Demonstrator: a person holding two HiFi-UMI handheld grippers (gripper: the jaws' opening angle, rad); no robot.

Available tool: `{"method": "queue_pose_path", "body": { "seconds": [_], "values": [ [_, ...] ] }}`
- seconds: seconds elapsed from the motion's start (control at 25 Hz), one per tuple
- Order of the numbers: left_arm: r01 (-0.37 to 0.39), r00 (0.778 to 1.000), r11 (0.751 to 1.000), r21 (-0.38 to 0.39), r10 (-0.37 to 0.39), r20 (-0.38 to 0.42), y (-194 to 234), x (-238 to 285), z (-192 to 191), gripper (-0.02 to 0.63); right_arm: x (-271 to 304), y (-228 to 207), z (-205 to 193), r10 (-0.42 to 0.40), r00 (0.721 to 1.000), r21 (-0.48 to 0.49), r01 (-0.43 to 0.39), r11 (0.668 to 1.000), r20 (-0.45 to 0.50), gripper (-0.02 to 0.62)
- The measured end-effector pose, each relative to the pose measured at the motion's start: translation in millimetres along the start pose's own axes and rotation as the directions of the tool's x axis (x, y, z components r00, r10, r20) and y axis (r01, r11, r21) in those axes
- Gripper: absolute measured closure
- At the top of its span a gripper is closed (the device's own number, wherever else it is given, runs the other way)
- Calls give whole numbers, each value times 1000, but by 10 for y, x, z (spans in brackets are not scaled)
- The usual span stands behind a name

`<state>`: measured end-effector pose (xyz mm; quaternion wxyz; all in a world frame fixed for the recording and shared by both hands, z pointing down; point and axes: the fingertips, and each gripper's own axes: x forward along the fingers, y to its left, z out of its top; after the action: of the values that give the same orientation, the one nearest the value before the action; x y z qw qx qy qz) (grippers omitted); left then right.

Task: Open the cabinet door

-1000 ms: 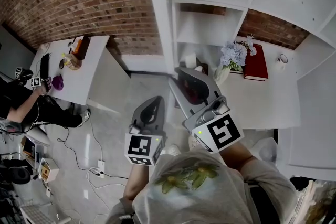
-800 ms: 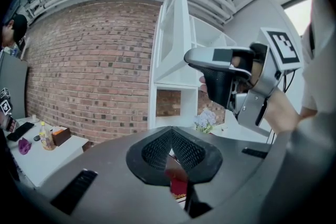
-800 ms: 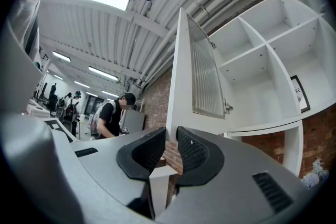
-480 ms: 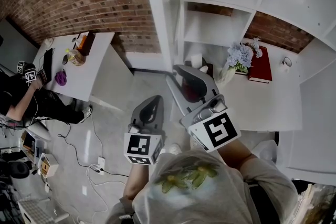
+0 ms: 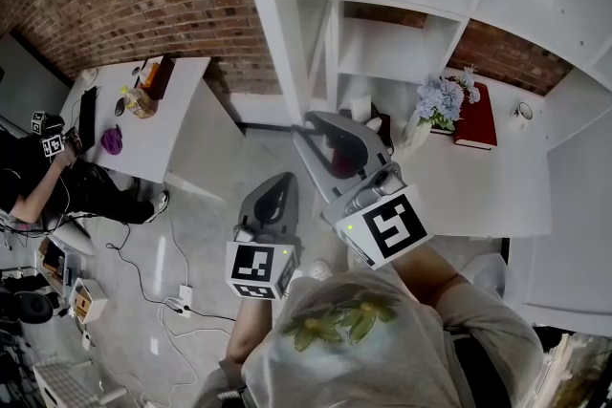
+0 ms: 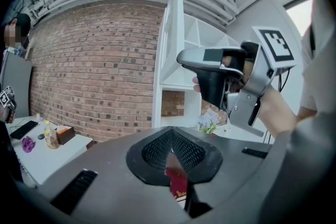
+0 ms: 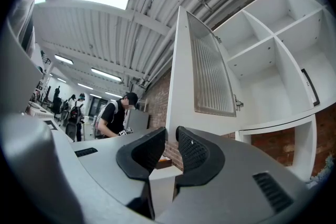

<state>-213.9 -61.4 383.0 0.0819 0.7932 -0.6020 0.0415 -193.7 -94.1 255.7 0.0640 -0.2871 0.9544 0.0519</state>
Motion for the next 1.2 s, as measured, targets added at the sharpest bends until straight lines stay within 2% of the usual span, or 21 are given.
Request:
{"method": "queue_pose_path", "body": {
  "seconds": [0.24,0.56,0.88,1.08,1.2],
  "values": [
    [-6,1000,1000,-10,6,-5,35,-39,-26,597,23,21,2,7,1000,-7,-7,1000,-2,520],
    [26,1000,999,-28,-26,0,-13,1,-9,597,-69,34,-48,93,996,-75,-93,993,2,520],
    [77,997,995,-70,-77,10,-178,102,56,597,-286,-153,-222,52,997,-82,-57,995,-59,522],
    [108,994,992,-62,-106,37,-310,145,136,597,-447,-266,-249,3,998,-88,-9,996,-68,522],
    [132,991,989,-69,-130,24,-401,154,119,597,-551,-322,-249,-16,998,-109,10,994,-60,528]
  ]
}}
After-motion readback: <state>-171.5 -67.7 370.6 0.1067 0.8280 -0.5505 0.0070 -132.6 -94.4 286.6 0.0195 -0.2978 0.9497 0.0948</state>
